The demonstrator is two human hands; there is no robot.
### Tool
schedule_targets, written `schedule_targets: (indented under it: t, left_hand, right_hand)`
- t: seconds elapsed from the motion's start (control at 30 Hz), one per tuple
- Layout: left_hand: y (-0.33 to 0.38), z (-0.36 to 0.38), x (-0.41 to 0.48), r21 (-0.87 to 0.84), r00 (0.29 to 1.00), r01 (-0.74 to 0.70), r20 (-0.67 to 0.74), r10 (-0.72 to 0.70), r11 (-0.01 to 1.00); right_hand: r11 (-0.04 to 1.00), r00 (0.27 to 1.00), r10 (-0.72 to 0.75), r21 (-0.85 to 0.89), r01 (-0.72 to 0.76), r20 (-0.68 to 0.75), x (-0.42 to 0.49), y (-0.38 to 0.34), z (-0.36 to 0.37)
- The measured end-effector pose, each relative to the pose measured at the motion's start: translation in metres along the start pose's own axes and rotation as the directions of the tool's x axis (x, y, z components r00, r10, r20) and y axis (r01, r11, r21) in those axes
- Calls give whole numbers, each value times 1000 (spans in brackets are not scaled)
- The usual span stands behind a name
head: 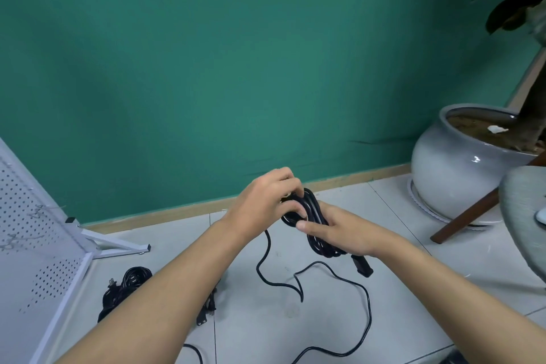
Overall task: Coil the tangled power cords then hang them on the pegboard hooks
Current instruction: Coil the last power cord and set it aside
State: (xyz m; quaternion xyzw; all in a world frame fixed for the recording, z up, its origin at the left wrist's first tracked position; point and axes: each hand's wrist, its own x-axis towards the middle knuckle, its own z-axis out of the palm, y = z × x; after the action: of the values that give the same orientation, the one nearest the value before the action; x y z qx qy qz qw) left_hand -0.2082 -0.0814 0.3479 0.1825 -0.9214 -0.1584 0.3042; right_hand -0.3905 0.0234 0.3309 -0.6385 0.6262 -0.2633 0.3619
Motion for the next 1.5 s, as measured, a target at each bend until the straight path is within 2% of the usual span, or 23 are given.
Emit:
schedule_targets:
  t: [0.1,0.2,0.27,0.33,0.43,0.53,0.63,0.77,0.93,1.03,1.13,1.2,1.33,1.37,1.43,1.5]
  left_hand:
    - [-2,4,-1,26,1000,28,-10,-28,999]
    - [-4,8,-1,-41,992,120,-41,-122,992]
    - [-6,10,-2,-157,970,225,-59,-237,962]
    - [-11,10,-7,-283,922,376,23,-386,882]
    - [-22,16,-18,-242,887,463,117,-448,853]
    - [-22,21,-19,-274,834,546,85,-546,792]
    - [-11,25,-12,-295,812,572,71,-579,766]
    - [7,29,-1,-596,725,591,96,-682,544]
    - [17,32,8,-767,630,564,158,-761,307]
    - [17,34,12,-812,601,534,167,-782,237]
    - [14,36,13,-828,590,518,164,-790,214]
    - [13,37,11,-812,602,534,169,-781,236]
    - [8,37,8,-721,687,554,113,-718,416]
    - [7,38,6,-703,708,562,137,-692,436]
    - [4,44,-1,-632,732,626,276,-622,456]
    - [1,51,-11,-501,713,701,464,-526,508]
  right_hand:
    - [999,1000,13,-50,-12,18,0,2,2]
    - [999,998,19,-36,-21,-55,-1,2,1]
    - [999,992,42,12,-41,-119,-2,2,-2]
    - [994,979,85,78,-72,-183,-1,5,-6]
    - [984,967,113,160,-78,-226,-1,10,-8]
    - [976,952,130,202,-75,-278,-1,10,-8]
    - [969,937,129,242,-50,-323,0,8,-6]
    - [960,929,100,280,4,-358,2,5,-4]
    - [976,947,40,216,32,-319,3,5,0]
    - [991,949,36,136,8,-314,6,5,-1]
    - [991,960,52,132,-16,-274,5,6,-1]
    - [991,960,41,136,-3,-275,5,8,1]
    - [971,949,33,233,43,-313,4,8,3]
    - [964,944,40,263,50,-327,4,7,3]
    - [939,928,73,339,59,-364,5,5,2]
    - [910,908,101,406,80,-406,6,3,0]
